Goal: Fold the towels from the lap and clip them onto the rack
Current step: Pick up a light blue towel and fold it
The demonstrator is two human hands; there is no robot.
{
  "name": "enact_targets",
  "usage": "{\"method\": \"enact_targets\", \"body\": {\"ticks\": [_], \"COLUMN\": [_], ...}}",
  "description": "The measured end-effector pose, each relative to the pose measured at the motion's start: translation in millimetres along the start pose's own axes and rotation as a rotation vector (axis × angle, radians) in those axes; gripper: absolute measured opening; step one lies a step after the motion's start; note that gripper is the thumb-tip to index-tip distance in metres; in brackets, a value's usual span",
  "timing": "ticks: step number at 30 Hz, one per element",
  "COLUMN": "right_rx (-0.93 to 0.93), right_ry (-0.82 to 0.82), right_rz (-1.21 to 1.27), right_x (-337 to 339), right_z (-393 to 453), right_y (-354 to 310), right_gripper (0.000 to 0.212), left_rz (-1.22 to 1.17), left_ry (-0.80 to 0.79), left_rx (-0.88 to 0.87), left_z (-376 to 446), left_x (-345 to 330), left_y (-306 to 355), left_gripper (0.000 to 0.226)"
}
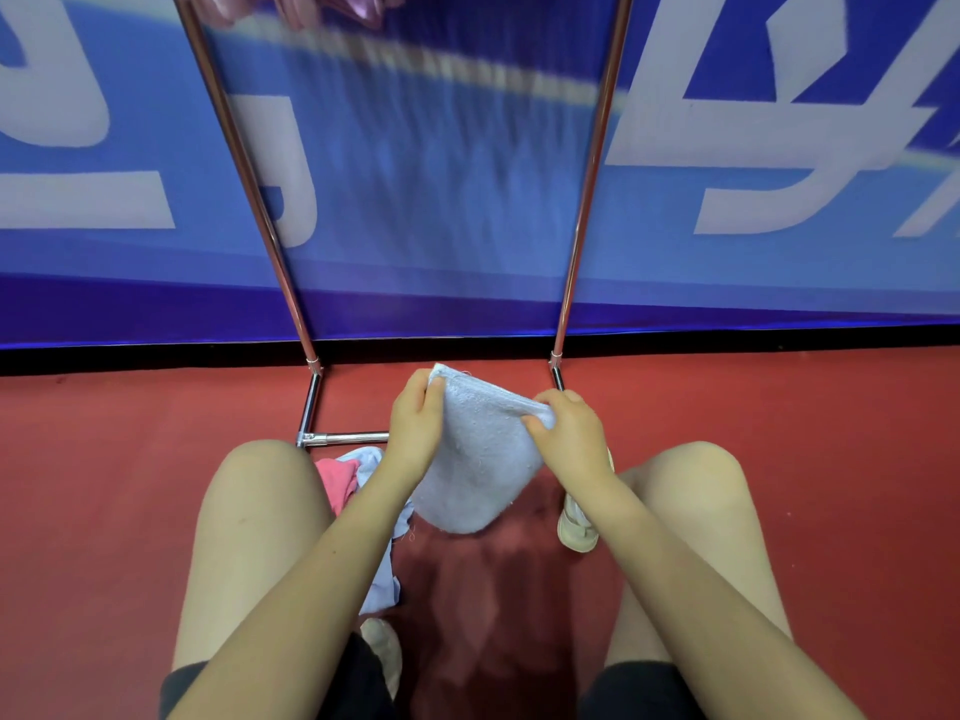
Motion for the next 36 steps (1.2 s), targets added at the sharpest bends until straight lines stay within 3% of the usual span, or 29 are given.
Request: {"method": "enact_targets", "body": {"ticks": [2, 6, 10, 15, 23, 29, 36], "right_rx": [-0.02, -0.03, -0.215, -0.258, -0.317, -0.451, -0.426], "right_ry": [0.017, 0.081, -0.15, -0.252, -0.096, -0.15, -0.176], "right_rz": [0.035, 0.079, 0.483, 0.843, 0.642, 0.667, 0.761], "right_x": [-2.5, 1.8, 1.0, 9.9, 7.6, -13.0, -31.9], "right_z": [1.4, 2.4, 3.0, -1.2, 2.6, -3.0, -4.8], "right_y": [0.5, 0.7, 4.8, -1.4, 9.1, 9.6, -17.5], "right_gripper": [0.016, 0.015, 0.019, 0.012, 0.014, 0.018, 0.02], "left_rz": [-0.008, -0.021, -0.05, -0.022, -0.075, -0.15, -0.146], "left_ry": [0.007, 0.081, 0.137, 0.119, 0.061, 0.157, 0.174], "left_rx": [-0.018, -0.007, 0.002, 0.001, 0.218, 0.419, 0.294], "left_z": [0.3, 3.8, 7.1, 7.7, -1.4, -15.5, -16.2], "left_x": [-0.7, 6.0, 13.6, 18.1, 3.9, -11.6, -23.1], "left_y": [1.4, 1.5, -1.0, 2.7, -18.8, -30.4, -11.7], "left_gripper": [0.022, 0.024, 0.028, 0.03, 0.031, 0.033, 0.022]}}
Point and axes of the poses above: each hand's wrist, its own z-axis towards the middle knuckle, its own x-axis out of the back of the hand, y = z × x, the point moved 5 cm from there along z, towards the middle knuckle, and after that the axes turned 12 degrees about -x, right-handed, at the moved point
